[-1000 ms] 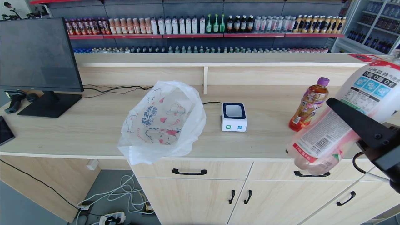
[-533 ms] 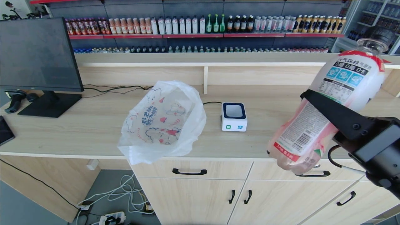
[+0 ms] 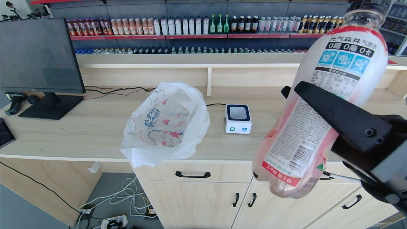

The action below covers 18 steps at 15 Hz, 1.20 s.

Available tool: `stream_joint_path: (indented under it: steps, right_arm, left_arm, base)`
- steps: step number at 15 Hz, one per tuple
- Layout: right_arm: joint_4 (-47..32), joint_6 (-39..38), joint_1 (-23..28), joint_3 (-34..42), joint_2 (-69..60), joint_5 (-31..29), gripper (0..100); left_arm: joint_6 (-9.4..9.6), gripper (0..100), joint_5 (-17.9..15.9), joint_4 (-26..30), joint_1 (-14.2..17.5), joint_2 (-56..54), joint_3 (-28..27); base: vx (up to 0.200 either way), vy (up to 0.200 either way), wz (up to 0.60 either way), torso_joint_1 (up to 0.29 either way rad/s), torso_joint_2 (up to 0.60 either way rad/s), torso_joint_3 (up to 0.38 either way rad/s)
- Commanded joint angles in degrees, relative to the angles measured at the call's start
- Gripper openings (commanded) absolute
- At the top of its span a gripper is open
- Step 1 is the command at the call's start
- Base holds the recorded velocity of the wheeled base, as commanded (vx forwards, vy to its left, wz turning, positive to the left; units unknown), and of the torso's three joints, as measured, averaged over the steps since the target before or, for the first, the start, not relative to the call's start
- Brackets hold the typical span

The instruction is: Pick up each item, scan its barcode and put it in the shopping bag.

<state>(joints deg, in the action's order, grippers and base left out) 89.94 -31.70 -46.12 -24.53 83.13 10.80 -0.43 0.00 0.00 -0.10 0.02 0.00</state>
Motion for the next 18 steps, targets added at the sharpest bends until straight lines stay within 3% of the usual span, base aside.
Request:
stream_joint_path:
  steps: [1,8,18]
  right_arm:
    - [0.1,-0.6,-0.4,-2.5,1.2,0.0,0]
    - [0.1,-1.4,-0.6,-6.8,1.7,0.0,0]
    - [0.1,-1.2,-1.3,-6.2,1.5,-0.1,0]
  left_arm:
    - [-0.01,100,0.0,0.0,-0.1,0.0,0.0]
    - [-0.1,100,0.0,0.0,-0.1,0.0,0.0]
    - [-0.1,100,0.0,0.0,-0.1,0.0,0.0]
  base:
    - [0.0,0.0,0.0,0.0,0.0,0.0]
    - [0.0,0.0,0.0,0.0,0.0,0.0]
    - [0.0,0.0,0.0,0.0,0.0,0.0]
